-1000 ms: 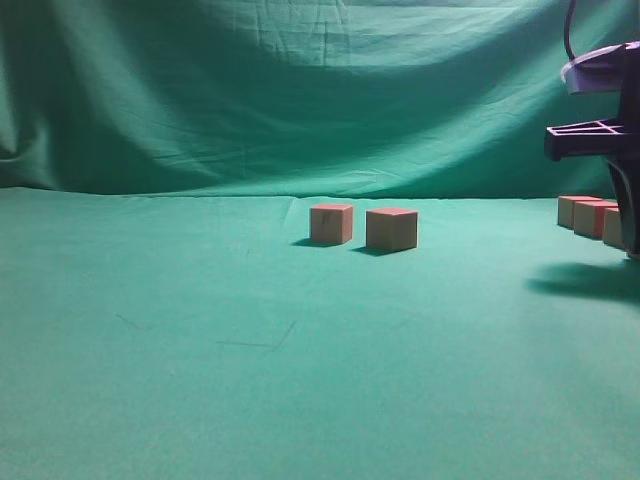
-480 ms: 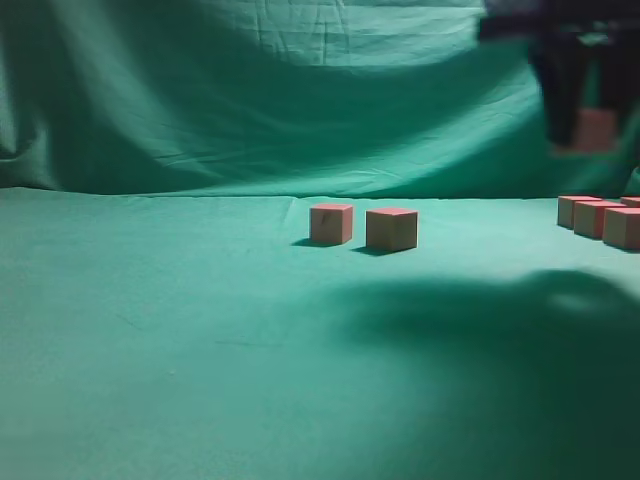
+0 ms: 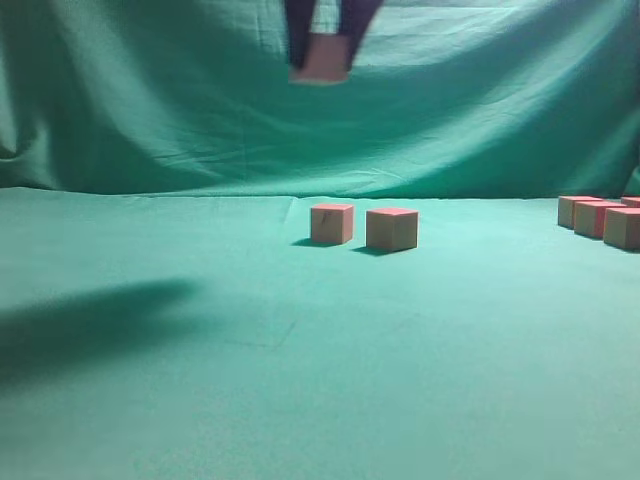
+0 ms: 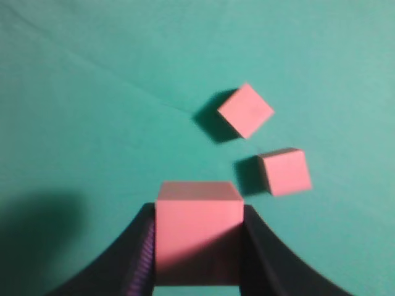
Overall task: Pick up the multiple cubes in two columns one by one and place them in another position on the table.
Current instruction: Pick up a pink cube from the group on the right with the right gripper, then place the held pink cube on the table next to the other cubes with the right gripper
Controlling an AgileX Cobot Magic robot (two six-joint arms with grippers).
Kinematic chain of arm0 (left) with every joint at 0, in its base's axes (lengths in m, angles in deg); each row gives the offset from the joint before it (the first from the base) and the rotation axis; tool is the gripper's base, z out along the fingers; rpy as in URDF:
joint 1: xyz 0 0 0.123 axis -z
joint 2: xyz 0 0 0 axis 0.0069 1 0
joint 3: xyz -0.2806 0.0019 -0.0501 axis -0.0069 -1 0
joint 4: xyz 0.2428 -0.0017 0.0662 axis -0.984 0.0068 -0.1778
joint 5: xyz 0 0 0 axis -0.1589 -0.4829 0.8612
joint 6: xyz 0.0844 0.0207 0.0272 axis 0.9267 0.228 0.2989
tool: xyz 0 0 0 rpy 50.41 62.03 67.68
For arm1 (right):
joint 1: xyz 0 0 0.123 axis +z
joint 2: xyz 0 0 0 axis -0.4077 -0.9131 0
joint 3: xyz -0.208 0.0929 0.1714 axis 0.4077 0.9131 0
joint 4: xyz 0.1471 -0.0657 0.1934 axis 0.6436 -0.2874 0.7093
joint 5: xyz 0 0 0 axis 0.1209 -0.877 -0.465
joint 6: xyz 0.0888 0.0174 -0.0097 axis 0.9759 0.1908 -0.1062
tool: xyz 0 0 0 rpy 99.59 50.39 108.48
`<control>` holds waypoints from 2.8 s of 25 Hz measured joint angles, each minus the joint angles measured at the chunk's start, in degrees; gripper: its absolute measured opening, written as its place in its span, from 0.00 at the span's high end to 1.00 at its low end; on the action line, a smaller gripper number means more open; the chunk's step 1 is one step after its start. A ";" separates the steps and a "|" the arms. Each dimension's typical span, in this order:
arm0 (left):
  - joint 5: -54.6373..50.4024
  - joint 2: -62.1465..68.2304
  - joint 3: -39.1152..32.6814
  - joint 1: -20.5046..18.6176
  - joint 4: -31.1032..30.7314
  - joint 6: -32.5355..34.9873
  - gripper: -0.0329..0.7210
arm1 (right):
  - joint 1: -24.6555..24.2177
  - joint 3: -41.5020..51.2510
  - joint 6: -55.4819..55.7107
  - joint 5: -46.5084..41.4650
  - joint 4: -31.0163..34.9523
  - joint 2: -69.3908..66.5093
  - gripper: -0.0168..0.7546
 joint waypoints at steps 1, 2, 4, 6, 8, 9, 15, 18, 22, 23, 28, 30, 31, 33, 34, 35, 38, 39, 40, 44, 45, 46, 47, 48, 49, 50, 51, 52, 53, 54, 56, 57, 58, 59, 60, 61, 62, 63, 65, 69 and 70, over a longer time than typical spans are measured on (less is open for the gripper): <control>0.00 0.00 0.00 0.00 0.00 0.00 0.96 | 0.99 -2.01 0.42 0.00 0.31 -1.85 0.63; 0.00 0.00 0.00 0.00 0.00 0.00 0.96 | 1.73 -3.84 0.78 -0.13 0.40 -3.62 0.63; 0.00 0.00 0.00 0.00 0.00 0.00 0.96 | 3.04 -6.97 2.55 -0.13 0.78 -6.75 0.63; 0.00 0.00 0.00 0.00 0.00 0.00 0.96 | 3.48 -9.56 4.04 -0.13 0.78 -10.04 0.63; 0.00 0.00 0.00 0.00 0.00 0.00 0.96 | 3.58 -11.64 5.93 -0.13 0.35 -12.72 0.63; 0.00 0.00 0.00 0.00 0.00 0.00 0.96 | 3.58 -12.42 6.90 -0.13 -0.22 -14.05 0.63; 0.00 0.00 0.00 0.00 0.00 0.00 0.96 | 3.58 -13.49 10.61 -0.26 -1.73 -18.54 0.63; 0.00 0.00 0.00 0.00 0.00 0.00 0.96 | 3.58 -13.61 12.14 -0.16 -4.18 -19.80 0.63; 0.00 0.00 0.00 0.00 0.00 0.00 0.96 | 3.58 -13.61 15.29 2.07 -7.41 -20.42 0.63; 0.00 0.00 0.00 0.00 0.00 0.00 0.96 | 3.58 -13.61 15.69 2.94 -7.66 -20.42 0.63; 0.00 0.00 0.00 0.00 0.00 0.00 0.96 | 3.58 -13.61 16.73 5.90 -8.53 -20.42 0.63; 0.00 0.00 0.00 0.00 0.00 0.00 0.96 | 3.58 -13.61 17.56 6.04 -9.72 -20.42 0.63; 0.00 0.00 0.00 0.00 0.00 0.00 0.96 | 3.58 -13.61 17.84 6.04 -10.17 -20.42 0.63; 0.00 0.00 0.00 0.00 0.00 0.00 0.96 | 3.58 -13.61 18.21 6.04 -10.91 -20.42 0.63; 0.00 0.00 0.00 0.00 0.00 0.00 0.96 | 3.58 -13.61 18.20 6.16 -11.00 -20.42 0.63; 0.00 0.00 0.00 0.00 0.00 0.00 0.96 | 3.58 -13.61 18.20 6.27 -11.00 -20.42 0.63; 0.00 0.00 0.00 0.00 0.00 0.00 0.96 | 3.58 -13.61 18.33 6.72 -11.00 -20.42 0.63; 0.00 0.00 0.00 0.00 0.00 0.00 0.96 | 3.58 -13.61 18.33 6.72 -11.00 -20.42 0.63; 0.00 0.00 0.00 0.00 0.00 0.00 0.96 | 3.58 -13.61 18.33 6.72 -11.00 -20.42 0.63; 0.00 0.00 0.00 0.00 0.00 0.00 0.96 | 3.58 -13.61 18.33 6.72 -11.00 -20.55 0.63; 0.00 0.00 0.00 0.00 0.00 0.00 0.96 | 3.58 -13.61 18.33 6.72 -11.00 -20.76 0.63; 0.00 0.00 0.00 0.00 0.00 0.00 0.96 | 3.58 -13.70 18.33 6.49 -11.00 -21.18 0.63; 0.00 0.00 0.00 0.00 0.00 0.00 0.96 | 3.58 -13.70 18.33 6.37 -11.00 -21.42 0.63; 0.00 0.00 0.00 0.00 0.00 0.00 0.96 | 3.58 -13.70 18.33 6.23 -11.00 -21.89 0.63; 0.00 0.00 0.00 0.00 0.00 0.00 0.96 | 3.58 -13.70 18.33 6.10 -10.88 -22.32 0.63; 0.00 0.00 0.00 0.00 0.00 0.00 0.96 | 3.58 -13.70 18.33 5.86 -10.77 -22.64 0.63; 0.00 0.00 0.00 0.00 0.00 0.00 0.96 | 3.58 -13.70 18.33 5.61 -10.63 -23.05 0.63; 0.00 0.00 0.00 0.00 0.00 0.00 0.96 | 3.58 -13.70 18.33 5.39 -10.63 -23.18 0.63; 0.00 0.00 0.00 0.00 0.00 0.00 0.96 | 3.58 -13.70 18.33 5.12 -10.53 -23.43 0.63; 0.00 0.00 0.00 0.00 0.00 0.00 0.96 | 3.58 -13.70 18.33 4.90 -10.53 -23.43 0.63; 0.00 0.00 0.00 0.00 0.00 0.00 0.96 | 3.58 -13.70 18.20 4.63 -10.53 -23.43 0.63; 0.00 0.00 0.00 0.00 0.00 0.00 0.96 | 3.58 -13.70 18.20 4.63 -10.53 -23.43 0.63; 0.00 0.00 0.00 0.00 0.00 0.00 0.96 | 3.58 -13.70 18.20 4.63 -10.53 -23.43 0.63; 0.00 0.00 0.00 0.00 0.00 0.00 0.96 | 3.58 -13.70 18.11 4.63 -10.53 -23.43 0.63; 0.00 0.00 0.00 0.00 0.00 0.00 0.96 | 3.58 -13.70 18.11 4.63 -10.53 -23.43 0.63; 0.00 0.00 0.00 0.00 0.00 0.00 0.96 | 3.58 -13.70 18.11 4.63 -10.53 -23.43 0.63; 0.00 0.00 0.00 0.00 0.00 0.00 0.96 | 3.58 -13.70 17.98 4.63 -10.53 -23.43 0.63; 0.00 0.00 0.00 0.00 0.00 0.00 0.96 | 3.58 -13.70 17.96 4.63 -10.53 -23.55 0.63; 0.00 0.00 0.00 0.00 0.00 0.00 0.96 | 3.58 -13.70 17.74 4.74 -10.53 -23.55 0.63; 0.00 0.00 0.00 0.00 0.00 0.00 0.96 | 3.58 -13.70 16.60 4.74 -10.53 -23.55 0.63; 0.00 0.00 0.00 0.00 0.00 0.00 0.96 | 3.58 -13.70 16.20 4.83 -10.42 -23.55 0.63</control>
